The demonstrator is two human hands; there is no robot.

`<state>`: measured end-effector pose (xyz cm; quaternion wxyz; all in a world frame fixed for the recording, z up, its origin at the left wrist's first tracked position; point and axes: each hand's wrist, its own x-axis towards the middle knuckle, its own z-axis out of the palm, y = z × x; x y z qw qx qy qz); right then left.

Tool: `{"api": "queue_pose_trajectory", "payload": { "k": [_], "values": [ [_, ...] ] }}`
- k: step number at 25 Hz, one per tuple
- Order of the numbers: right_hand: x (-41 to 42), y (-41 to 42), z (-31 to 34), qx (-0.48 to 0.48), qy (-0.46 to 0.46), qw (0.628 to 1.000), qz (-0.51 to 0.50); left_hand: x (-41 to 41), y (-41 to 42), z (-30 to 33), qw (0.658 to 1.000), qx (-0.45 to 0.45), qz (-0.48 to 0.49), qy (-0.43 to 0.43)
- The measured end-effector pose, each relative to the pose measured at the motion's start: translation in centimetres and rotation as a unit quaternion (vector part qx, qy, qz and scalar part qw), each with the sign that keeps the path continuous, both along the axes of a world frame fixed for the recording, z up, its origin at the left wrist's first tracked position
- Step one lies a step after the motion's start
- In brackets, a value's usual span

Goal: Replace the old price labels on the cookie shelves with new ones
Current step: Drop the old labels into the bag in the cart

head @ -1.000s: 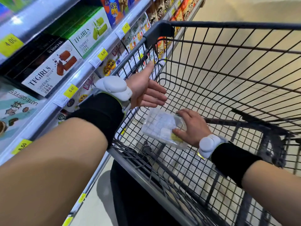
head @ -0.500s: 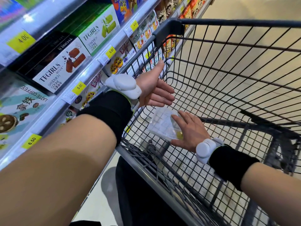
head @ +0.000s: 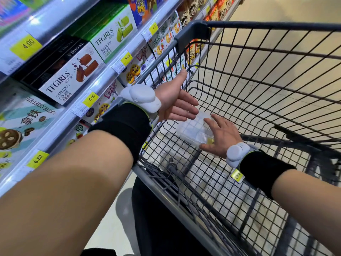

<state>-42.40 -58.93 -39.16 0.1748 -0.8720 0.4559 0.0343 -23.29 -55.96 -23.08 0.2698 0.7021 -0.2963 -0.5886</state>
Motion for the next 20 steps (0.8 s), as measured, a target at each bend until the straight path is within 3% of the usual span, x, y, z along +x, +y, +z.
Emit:
{"api": "queue_pose_trajectory", "payload": {
  "k": [20],
  "values": [
    [-0.1,-2.3,-0.6,-0.009,0.0,0.999,-0.033,0.1,0.0,0.0,1.0,-0.004,-0.005,0.006]
  ]
}}
